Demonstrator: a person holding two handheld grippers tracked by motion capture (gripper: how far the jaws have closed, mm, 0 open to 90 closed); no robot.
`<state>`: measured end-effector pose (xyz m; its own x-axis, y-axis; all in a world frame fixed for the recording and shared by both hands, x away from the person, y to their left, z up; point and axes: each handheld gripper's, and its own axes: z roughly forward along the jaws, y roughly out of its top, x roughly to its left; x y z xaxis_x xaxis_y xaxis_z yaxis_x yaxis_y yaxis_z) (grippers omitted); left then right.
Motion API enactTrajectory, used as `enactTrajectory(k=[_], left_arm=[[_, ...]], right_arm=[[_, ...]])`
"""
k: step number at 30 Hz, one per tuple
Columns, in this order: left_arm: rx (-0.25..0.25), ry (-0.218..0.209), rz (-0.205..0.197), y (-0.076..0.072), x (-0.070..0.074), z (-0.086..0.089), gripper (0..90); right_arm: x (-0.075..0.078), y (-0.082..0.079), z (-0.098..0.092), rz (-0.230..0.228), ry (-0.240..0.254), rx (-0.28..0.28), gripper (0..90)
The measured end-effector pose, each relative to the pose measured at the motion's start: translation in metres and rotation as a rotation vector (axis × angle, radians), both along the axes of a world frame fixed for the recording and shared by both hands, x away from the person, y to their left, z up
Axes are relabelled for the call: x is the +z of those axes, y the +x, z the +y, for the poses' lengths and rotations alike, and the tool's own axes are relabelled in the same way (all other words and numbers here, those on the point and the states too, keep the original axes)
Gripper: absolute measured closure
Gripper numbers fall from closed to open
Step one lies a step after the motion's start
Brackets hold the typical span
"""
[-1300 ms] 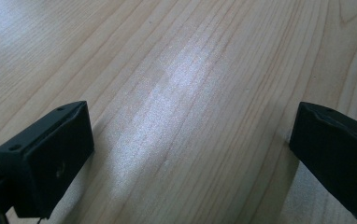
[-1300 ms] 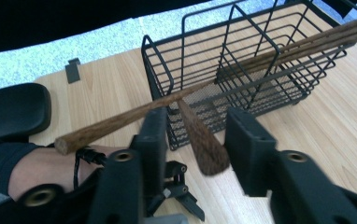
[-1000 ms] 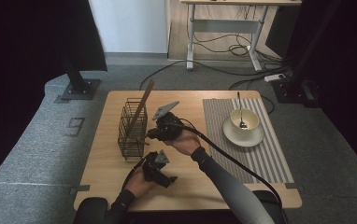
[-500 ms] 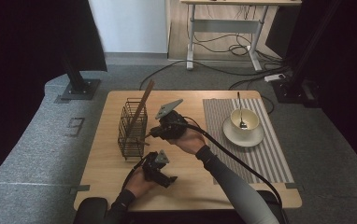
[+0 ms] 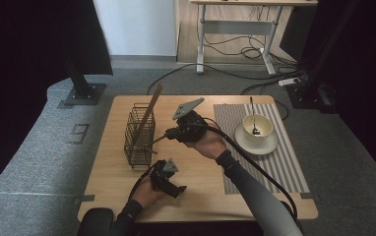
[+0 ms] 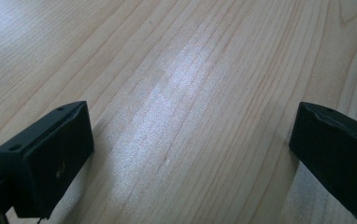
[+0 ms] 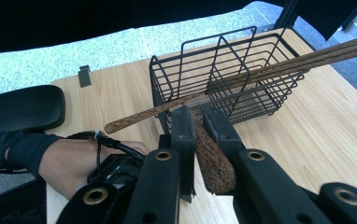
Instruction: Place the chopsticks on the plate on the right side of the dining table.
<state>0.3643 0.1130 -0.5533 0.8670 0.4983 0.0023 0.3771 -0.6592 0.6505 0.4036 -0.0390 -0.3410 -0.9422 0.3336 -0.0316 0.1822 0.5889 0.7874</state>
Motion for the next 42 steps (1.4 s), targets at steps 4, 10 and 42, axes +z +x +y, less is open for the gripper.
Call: enactTrajectory(k=[4,10,42], left_arm=[[-0.001,0.001,0.000,0.000,0.000,0.000,0.0],[0.002,-0.003,-0.001,0.000,0.000,0.000,0.0],[0.023,-0.066,-0.002,0.000,0.004,0.006,1.0]], right_arm=[[0.005,-0.001,-0.005,-0.008,0.005,-0.006,82.4],[0.015,-0.003,-0.016,-0.017,0.025,-0.016,82.5],[0.016,-0.020,-0.104,-0.032,0.067,-0.144,82.5]])
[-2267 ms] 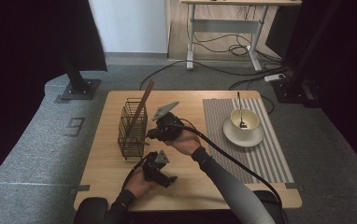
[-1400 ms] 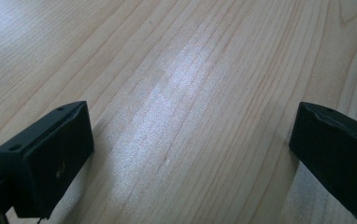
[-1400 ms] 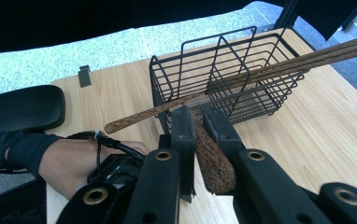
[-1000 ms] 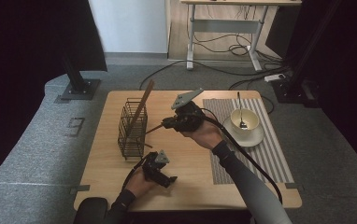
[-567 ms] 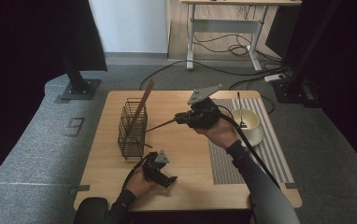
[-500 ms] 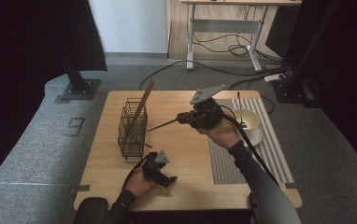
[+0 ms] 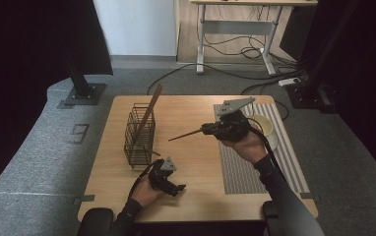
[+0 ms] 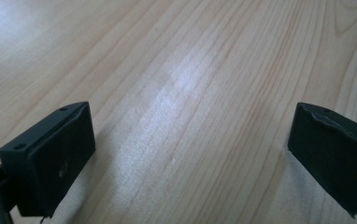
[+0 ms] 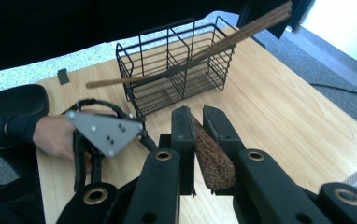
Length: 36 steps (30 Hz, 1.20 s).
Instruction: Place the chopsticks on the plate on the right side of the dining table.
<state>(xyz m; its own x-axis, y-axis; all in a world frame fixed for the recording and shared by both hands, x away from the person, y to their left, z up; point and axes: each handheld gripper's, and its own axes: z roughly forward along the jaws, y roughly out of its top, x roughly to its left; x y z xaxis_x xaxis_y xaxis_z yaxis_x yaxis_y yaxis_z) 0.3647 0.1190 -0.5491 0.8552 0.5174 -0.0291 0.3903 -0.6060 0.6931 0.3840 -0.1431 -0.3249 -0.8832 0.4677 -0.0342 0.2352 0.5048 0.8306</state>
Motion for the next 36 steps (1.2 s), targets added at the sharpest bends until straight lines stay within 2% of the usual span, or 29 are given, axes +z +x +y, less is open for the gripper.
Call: enactTrajectory(k=[7,14,16,21,31,34,36], left_arm=[[0.005,-0.032,-0.007,0.000,0.006,0.004,4.4],[-0.023,-0.039,0.000,-0.002,0.011,0.004,4.3],[-0.022,-0.037,-0.010,-0.003,0.013,0.004,5.3],[-0.012,-0.039,-0.016,-0.004,0.014,0.005,13.6],[-0.033,-0.035,-0.062,-0.010,0.017,0.000,19.6],[-0.042,-0.037,-0.080,-0.012,0.018,-0.001,25.3],[-0.052,-0.043,-0.085,-0.013,0.019,-0.001,32.6]], right_arm=[[-0.014,-0.009,-0.011,0.013,-0.002,-0.004,82.5],[-0.033,-0.016,-0.017,0.043,-0.005,0.000,82.5],[-0.038,-0.018,-0.019,0.049,-0.003,0.004,82.5],[-0.049,-0.027,-0.023,0.066,0.001,0.013,82.5],[-0.072,-0.042,-0.022,0.105,-0.009,0.048,82.5],[-0.076,-0.045,-0.020,0.114,-0.009,0.057,82.4],[-0.079,-0.047,-0.019,0.116,-0.010,0.064,82.5]])
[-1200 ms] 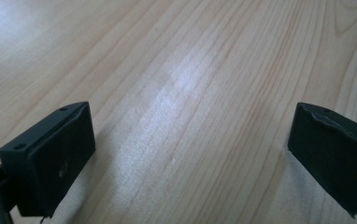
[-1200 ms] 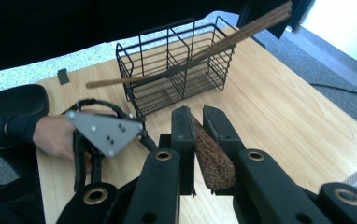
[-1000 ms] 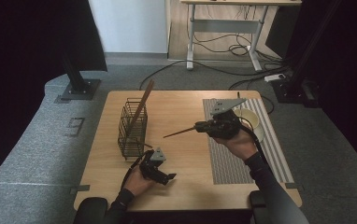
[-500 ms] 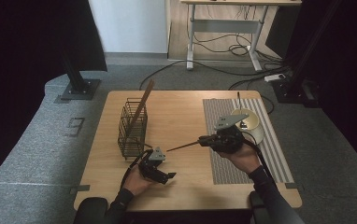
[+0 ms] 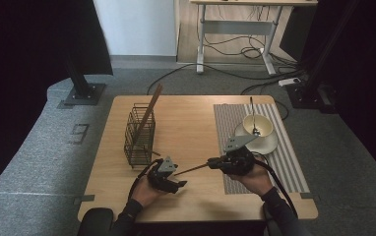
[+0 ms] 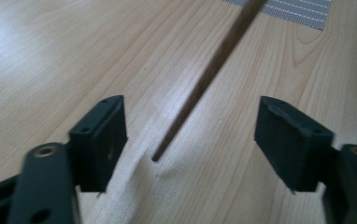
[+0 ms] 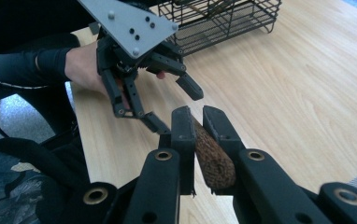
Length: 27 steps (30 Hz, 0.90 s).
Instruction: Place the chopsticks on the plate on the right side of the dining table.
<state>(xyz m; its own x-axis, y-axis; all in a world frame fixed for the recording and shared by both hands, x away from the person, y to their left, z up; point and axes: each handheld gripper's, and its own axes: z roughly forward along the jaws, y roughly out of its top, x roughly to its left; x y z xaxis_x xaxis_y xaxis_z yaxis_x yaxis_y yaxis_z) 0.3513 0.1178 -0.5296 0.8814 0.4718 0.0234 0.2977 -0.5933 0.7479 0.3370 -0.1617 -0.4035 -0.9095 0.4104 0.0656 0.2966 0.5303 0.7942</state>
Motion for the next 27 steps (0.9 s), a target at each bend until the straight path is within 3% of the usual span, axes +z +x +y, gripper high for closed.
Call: enactTrajectory(k=[6,14,17,27], left_arm=[[-0.028,-0.040,-0.002,-0.002,0.003,0.001,49.8],[-0.069,-0.042,-0.005,-0.005,0.002,-0.002,64.3],[-0.089,-0.060,-0.019,-0.007,0.004,-0.001,73.7],[-0.167,-0.056,-0.070,-0.012,0.005,-0.001,81.4]], right_arm=[[-0.006,-0.004,0.003,0.014,0.012,0.018,82.5],[-0.009,-0.004,0.010,0.026,0.018,0.035,82.4],[-0.010,-0.004,0.010,0.028,0.018,0.036,82.4],[-0.004,0.003,0.009,0.027,0.042,0.011,78.1]])
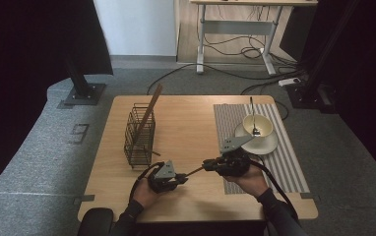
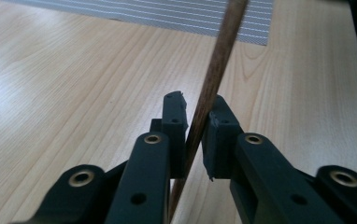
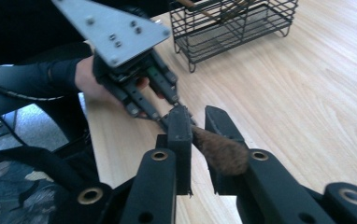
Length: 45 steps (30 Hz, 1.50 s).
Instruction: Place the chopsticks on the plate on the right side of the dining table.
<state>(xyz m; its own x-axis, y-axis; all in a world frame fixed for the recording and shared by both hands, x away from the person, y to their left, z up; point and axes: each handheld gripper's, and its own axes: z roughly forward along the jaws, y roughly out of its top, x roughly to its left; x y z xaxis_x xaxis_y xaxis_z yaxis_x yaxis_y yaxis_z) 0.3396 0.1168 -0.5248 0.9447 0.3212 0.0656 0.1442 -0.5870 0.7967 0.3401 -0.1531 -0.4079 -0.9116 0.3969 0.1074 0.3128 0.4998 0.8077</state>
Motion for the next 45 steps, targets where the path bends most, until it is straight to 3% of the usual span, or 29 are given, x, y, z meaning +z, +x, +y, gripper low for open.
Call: enactTrajectory(k=[4,6,11,18,26,35,42,45], left_arm=[[-0.038,0.008,-0.012,-0.002,0.001,-0.002,84.4],[-0.043,0.003,0.008,-0.002,0.001,-0.002,84.8],[-0.041,0.003,0.041,0.000,0.000,-0.002,85.0],[-0.047,0.014,0.056,-0.001,-0.001,-0.004,84.8],[-0.041,-0.001,0.059,0.000,-0.001,-0.002,84.6],[-0.031,-0.044,0.066,0.001,0.002,0.003,84.7],[-0.025,-0.071,0.054,0.002,0.005,0.009,84.2],[-0.032,-0.059,0.059,0.002,0.005,0.008,84.1]], right_arm=[[0.000,0.006,0.001,-0.017,-0.009,-0.035,72.1],[0.000,0.009,0.002,-0.025,-0.014,-0.049,69.0],[0.000,0.010,0.003,-0.056,-0.004,-0.093,47.3],[-0.003,0.015,0.011,-0.114,-0.061,-0.174,29.8],[-0.008,0.018,0.022,-0.160,-0.124,-0.194,28.4],[-0.016,0.028,0.001,-0.110,-0.110,-0.248,28.4],[-0.034,0.037,-0.022,-0.068,-0.104,-0.311,28.4],[-0.044,0.040,-0.027,-0.039,-0.110,-0.325,28.3]])
